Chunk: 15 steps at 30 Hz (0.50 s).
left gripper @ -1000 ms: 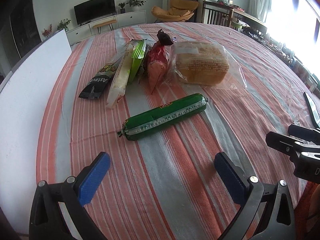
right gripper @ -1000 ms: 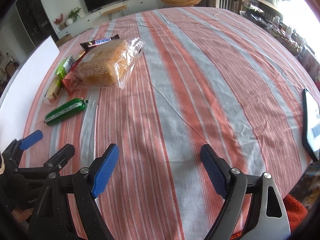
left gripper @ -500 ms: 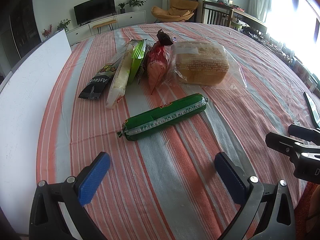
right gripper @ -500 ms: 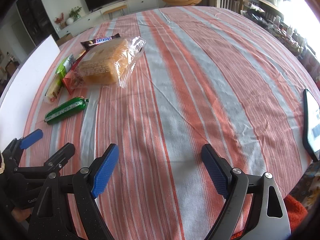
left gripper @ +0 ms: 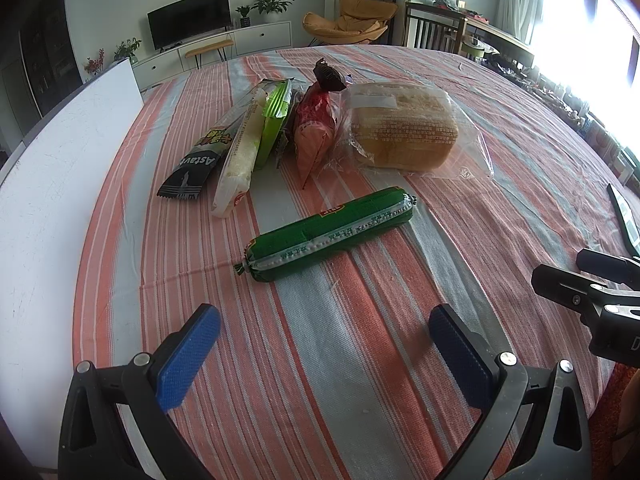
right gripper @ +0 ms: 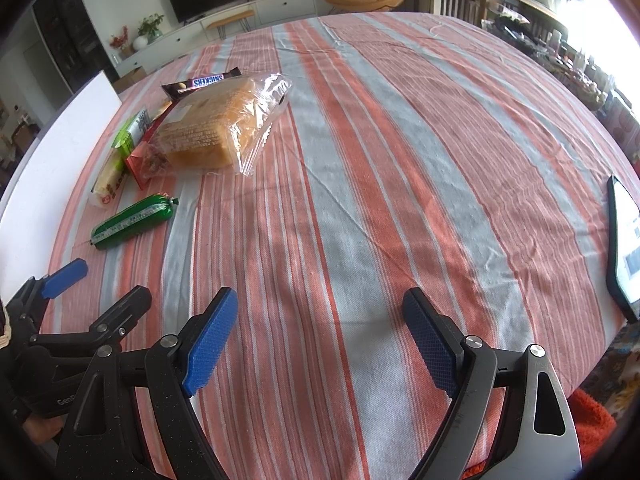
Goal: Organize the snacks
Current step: 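Move the left gripper back toward the green sausage on the bed, then align the open left gripper around the green sausage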
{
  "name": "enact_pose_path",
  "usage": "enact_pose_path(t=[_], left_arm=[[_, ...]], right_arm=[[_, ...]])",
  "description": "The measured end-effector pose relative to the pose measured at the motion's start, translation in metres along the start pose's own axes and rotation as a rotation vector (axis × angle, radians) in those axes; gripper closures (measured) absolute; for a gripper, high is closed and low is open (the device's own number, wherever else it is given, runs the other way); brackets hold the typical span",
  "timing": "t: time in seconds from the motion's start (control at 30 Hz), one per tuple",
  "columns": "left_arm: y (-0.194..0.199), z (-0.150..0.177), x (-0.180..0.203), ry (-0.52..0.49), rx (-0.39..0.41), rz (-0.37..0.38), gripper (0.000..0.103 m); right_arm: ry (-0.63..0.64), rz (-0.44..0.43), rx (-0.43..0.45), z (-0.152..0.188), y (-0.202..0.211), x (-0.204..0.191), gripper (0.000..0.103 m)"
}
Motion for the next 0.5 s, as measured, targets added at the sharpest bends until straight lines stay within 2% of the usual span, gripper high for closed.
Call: enact_pose_path(t=[0.23, 0.3, 0.4, 0.5], left_arm=[[-0.001, -0.001, 0.0, -0.003, -0.004, 0.002, 0.0], [-0.001, -0.002, 0.0, -0.019, -0.033, 0.016, 0.0], [0.005, -0.001, -0.007, -0.027, -0.093, 0.086, 0.0], [0.021, -0.008, -0.018, -0.034, -0.094, 0.156, 0.0]], right_arm=[[-0.001, -0.001, 0.0, 0.0, 0.0, 0.0, 0.016], [-0.002, -0.005, 0.001, 0.0, 0.0, 0.001, 0.016], [-0.014, -0.02, 0.003, 0.001, 0.002, 0.002, 0.016], [-0.025, -0.032, 0.006, 0.001, 0.003, 0.003, 0.016]])
Point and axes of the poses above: each gripper's, at about its wrist camera, not at the fingertips, and y roughly against the way its jaws point, x to its right, z to its underside, the point moved 3 cm from there along -y, roughly the way its jaws point, and after that the axes turned 1 degree about -y, right-handed, at the moved point
